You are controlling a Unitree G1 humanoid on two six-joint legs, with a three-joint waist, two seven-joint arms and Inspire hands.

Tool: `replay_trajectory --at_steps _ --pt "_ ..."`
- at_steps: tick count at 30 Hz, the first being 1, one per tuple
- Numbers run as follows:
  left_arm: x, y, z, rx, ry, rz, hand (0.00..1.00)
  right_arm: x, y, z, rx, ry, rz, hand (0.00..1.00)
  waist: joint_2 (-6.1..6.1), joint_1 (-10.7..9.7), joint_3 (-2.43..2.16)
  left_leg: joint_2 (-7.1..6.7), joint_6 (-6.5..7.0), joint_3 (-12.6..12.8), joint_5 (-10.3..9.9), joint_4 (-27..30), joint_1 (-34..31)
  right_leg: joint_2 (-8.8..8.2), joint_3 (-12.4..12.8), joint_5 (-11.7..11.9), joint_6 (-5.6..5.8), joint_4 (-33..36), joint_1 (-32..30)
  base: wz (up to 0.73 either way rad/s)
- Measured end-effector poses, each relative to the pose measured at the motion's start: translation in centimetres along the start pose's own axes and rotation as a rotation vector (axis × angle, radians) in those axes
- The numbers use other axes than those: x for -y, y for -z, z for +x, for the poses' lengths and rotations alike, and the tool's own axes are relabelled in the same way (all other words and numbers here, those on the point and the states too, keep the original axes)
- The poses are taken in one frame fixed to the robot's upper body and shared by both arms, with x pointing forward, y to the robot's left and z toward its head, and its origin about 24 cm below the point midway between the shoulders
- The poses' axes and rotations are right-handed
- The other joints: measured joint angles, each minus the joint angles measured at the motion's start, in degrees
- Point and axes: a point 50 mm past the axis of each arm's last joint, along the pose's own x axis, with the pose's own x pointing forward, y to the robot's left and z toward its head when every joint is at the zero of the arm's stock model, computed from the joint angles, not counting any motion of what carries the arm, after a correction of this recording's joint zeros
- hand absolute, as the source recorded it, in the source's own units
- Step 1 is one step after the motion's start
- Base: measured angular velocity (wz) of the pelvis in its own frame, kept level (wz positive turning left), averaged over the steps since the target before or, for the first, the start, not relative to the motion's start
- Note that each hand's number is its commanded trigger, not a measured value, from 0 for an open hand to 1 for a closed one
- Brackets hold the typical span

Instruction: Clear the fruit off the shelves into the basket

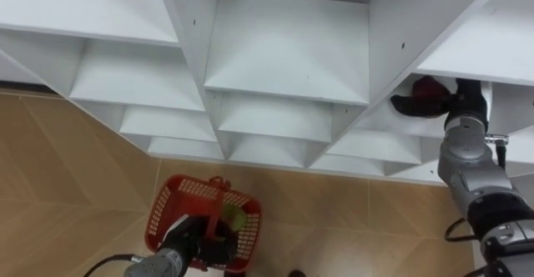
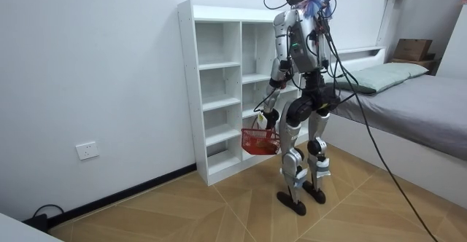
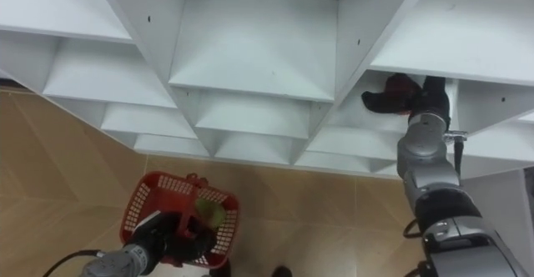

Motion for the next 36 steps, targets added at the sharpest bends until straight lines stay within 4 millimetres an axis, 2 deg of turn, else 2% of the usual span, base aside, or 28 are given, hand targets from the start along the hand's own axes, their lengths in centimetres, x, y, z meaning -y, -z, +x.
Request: replay_trajectory --at_steps 10,35,36 --pt "0.4 0.3 0.1 -0.015 0.014 0.014 1.0 -0.2 1.1 -0.3 -0.037 -0.003 -0.01 0.0 0.25 0.1 0.17 0.0 -0.01 0.0 0.0 0.0 0.0 0.01 0.0 0.0 0.0 -0.1 0.0 0.0" --pt "0.6 0.0 0.3 -0.01 0.017 0.014 1.0 -0.5 1.4 -0.4 -0.034 0.0 -0.053 0.0 0.35 0.4 0.23 -0.01 -0.09 0.0 0.3 0.0 -1.2 -0.01 -0.1 0.0 0.0 0.0 -1.3 0.0" --pt "0.6 0.0 0.3 -0.009 0.018 0.014 1.0 -0.5 1.4 -0.4 -0.034 0.001 -0.053 0.25 0.35 0.4 0.23 -0.01 -0.08 0.0 0.3 0.0 -1.2 -0.01 -0.1 0.0 0.0 0.0 -1.3 0.0"
